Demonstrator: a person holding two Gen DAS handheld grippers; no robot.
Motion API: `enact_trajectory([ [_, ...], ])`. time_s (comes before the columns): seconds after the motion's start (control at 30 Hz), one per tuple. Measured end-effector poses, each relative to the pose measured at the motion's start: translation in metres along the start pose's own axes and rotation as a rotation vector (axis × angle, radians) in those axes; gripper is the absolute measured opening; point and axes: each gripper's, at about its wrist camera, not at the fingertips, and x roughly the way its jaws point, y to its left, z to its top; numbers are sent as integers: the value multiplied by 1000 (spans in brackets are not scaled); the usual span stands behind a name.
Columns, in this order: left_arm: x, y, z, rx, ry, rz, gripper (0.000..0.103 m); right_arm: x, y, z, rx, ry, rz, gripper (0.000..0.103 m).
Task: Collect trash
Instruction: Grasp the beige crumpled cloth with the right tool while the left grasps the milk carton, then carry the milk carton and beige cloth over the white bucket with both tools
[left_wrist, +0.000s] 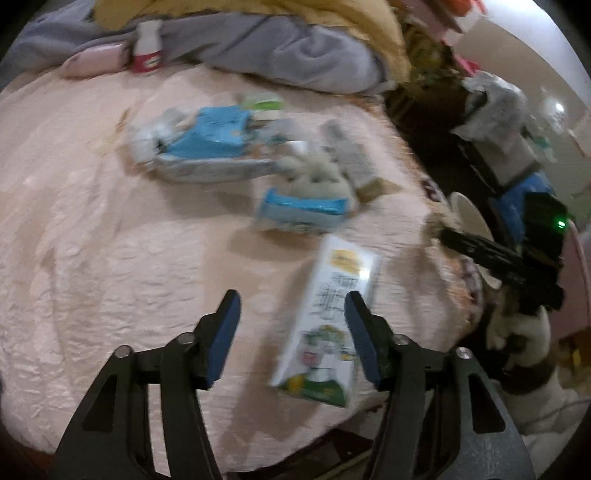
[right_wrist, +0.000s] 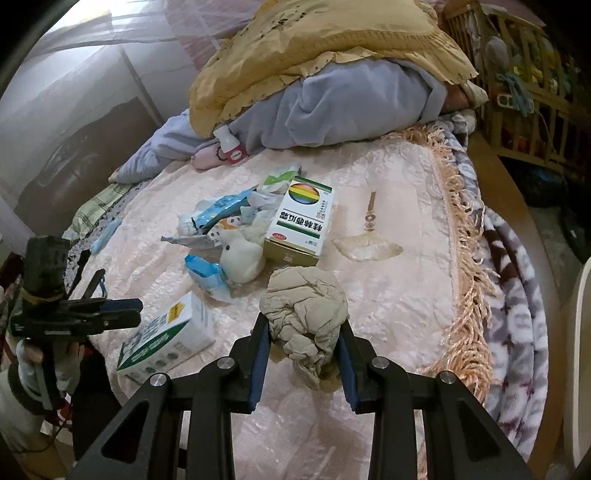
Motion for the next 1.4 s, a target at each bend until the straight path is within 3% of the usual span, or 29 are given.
enact_trajectory([
  [0.1, 9, -17, 1, 38, 31, -22, 65, -2, 0, -3, -7, 4, -4, 32],
  [0.17, 19, -28, 0, 72, 60, 4, 65, -1, -1, -6, -2, 12, -5, 32],
  [0.37, 46, -58, -8, 184, 99, 194, 64, 7, -2, -13, -6, 36, -9, 32],
  [0.43, 50, -58, -8, 159, 92, 214, 55, 8, -2, -15, -6, 37, -13, 32],
  [0.63, 44, -71, 3, 90, 22, 212, 53, -17, -5, -10, -10, -32, 0, 32],
  [0.83, 40, -114, 17, 161, -43, 220, 52, -48, -18, -8, 11, -100, -16, 32],
  [1.4, 56, -191, 39, 246, -75, 138, 51, -98, -73, -16, 113, -176, -91, 32],
])
